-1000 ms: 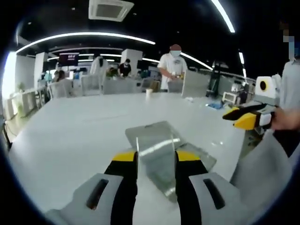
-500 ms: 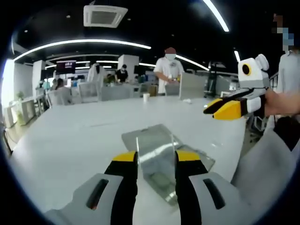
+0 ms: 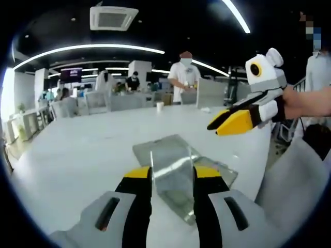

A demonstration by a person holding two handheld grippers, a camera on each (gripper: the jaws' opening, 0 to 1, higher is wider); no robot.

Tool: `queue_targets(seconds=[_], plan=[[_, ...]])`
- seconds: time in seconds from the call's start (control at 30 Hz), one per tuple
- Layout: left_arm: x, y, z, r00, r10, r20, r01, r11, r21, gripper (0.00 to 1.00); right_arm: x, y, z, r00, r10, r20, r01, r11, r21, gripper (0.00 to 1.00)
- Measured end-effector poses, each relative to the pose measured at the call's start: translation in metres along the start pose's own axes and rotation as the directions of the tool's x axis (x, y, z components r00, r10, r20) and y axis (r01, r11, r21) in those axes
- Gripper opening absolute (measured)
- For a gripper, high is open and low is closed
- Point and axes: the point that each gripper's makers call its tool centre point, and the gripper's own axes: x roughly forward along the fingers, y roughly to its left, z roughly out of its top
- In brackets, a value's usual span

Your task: Insert the divider into the dual guide fixture by aligning both edges with the guide slots and pushing it downward to the bottom, including one-sided entry, uneven engagement, binding, and posture correction.

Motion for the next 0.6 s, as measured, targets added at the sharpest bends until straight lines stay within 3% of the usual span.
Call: queue_targets(seconds=[0.4, 0.6], plan=[[0.002, -0.009, 0.0, 1.0, -0.029, 0.003, 0.028, 0.997, 0.075, 0.29, 0.022, 0.007, -0.003, 0.992, 0.059, -0.108, -0.058, 0.998, 0.018, 0.17], [0.002, -0.012, 0.001, 0.999, -0.034, 0.01, 0.033, 0.992, 0.122, 0.29, 0.029, 0.005, -0.005, 0.985, 0.075, -0.156, -0.066, 0.996, 0.066, 0.16]])
